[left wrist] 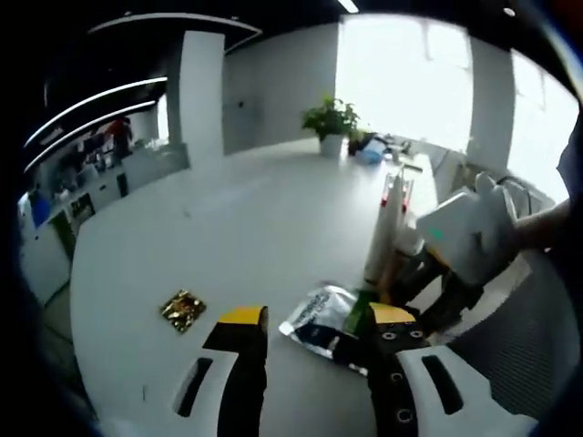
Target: Arrange the skincare products in the storage area until every visible bottle or jar stands upright without overlapping.
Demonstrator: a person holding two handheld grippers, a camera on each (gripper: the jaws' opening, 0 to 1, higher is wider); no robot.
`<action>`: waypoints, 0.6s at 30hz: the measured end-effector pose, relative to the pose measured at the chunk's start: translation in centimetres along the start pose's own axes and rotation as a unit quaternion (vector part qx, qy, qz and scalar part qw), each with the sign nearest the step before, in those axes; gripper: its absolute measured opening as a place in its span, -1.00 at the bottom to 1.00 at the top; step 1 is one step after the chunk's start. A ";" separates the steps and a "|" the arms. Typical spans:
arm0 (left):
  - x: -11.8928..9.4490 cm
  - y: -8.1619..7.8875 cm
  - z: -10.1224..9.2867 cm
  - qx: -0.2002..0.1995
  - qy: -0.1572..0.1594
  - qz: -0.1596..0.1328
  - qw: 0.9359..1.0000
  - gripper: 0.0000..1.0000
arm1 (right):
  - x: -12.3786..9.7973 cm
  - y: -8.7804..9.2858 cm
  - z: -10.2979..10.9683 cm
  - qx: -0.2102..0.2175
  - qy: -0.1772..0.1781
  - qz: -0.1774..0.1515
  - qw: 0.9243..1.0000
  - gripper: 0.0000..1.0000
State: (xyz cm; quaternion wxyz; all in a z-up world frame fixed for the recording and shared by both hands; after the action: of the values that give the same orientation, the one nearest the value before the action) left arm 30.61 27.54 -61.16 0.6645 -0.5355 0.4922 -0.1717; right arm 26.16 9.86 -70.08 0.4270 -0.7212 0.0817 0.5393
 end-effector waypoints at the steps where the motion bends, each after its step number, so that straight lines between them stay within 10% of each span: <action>1: -0.3 0.0 0.0 -0.003 -0.002 -0.001 1.000 -0.16 | 0.0 0.0 0.0 0.000 0.000 -0.001 1.000 -0.44; 18: -4.0 -0.2 -1.8 -0.024 -0.055 -0.006 0.998 0.35 | 0.0 0.1 0.0 0.002 -0.001 -0.006 1.000 -0.44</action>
State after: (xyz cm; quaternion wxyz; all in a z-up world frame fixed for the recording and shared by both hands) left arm 27.31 29.47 -58.97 0.6764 -0.5627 0.4558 -0.1348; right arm 26.11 9.79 -70.13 0.4319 -0.7202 0.0785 0.5373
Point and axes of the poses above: the point that each gripper's makers call its tool centre point, and the gripper's own axes: x roughly forward along the fingers, z roughly to its left, y roughly out of its underside, the point moved 10 cm from there along -x, roughly backward along the fingers
